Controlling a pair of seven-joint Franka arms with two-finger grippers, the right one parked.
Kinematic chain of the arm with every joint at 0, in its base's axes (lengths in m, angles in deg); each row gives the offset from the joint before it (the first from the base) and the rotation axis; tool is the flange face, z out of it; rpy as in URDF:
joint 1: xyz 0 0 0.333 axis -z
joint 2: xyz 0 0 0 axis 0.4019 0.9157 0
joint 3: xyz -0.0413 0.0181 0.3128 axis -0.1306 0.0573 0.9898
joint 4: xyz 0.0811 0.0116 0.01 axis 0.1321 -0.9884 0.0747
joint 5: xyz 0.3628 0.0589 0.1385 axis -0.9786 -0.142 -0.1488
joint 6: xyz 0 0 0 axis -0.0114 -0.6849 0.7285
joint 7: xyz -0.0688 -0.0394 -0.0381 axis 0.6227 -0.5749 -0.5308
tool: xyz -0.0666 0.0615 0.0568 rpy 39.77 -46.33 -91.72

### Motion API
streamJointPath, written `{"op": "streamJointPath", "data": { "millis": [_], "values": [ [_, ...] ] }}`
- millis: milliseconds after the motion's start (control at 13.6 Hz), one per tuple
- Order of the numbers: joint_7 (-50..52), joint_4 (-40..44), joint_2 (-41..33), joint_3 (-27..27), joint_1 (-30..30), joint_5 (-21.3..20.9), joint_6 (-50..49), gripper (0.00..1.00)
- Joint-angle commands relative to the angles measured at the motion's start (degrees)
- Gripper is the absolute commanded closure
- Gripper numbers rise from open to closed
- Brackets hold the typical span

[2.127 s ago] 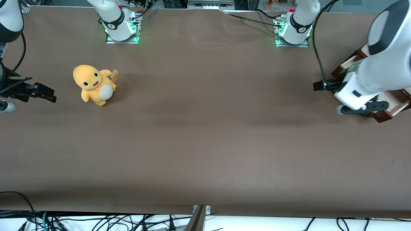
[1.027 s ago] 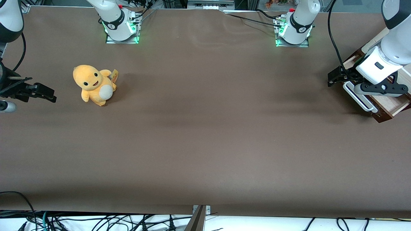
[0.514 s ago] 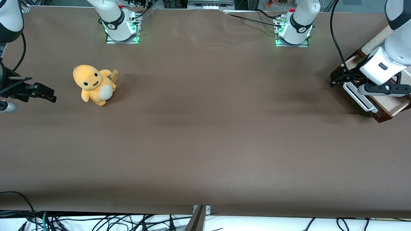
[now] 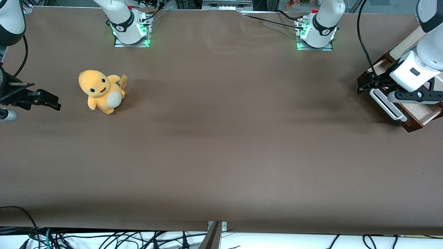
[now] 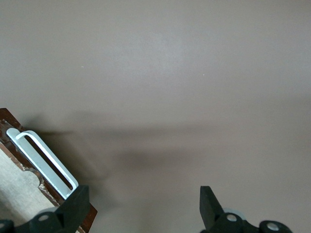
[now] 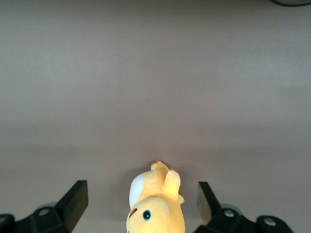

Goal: Open lower drawer with left arm only

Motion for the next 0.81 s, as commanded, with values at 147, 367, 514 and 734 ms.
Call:
{"op": "streamJointPath", "data": {
  "millis": [147,367,514,734],
  "values": [
    [-1.06,-0.72,-1.27,-0.95,-1.1,0.61,-0.52,0.0],
    [-1.41,-0.37,-1.09,-0.95,-1.1,0.52,-0.52,0.0],
    [-1.67,-0.19,-1.0,-0.95,-0.92,0.35,-0.52,0.0],
    [-2.73,-0.11,-1.0,-0.86,-0.92,0.08,-0.43,0.0]
  ]
}}
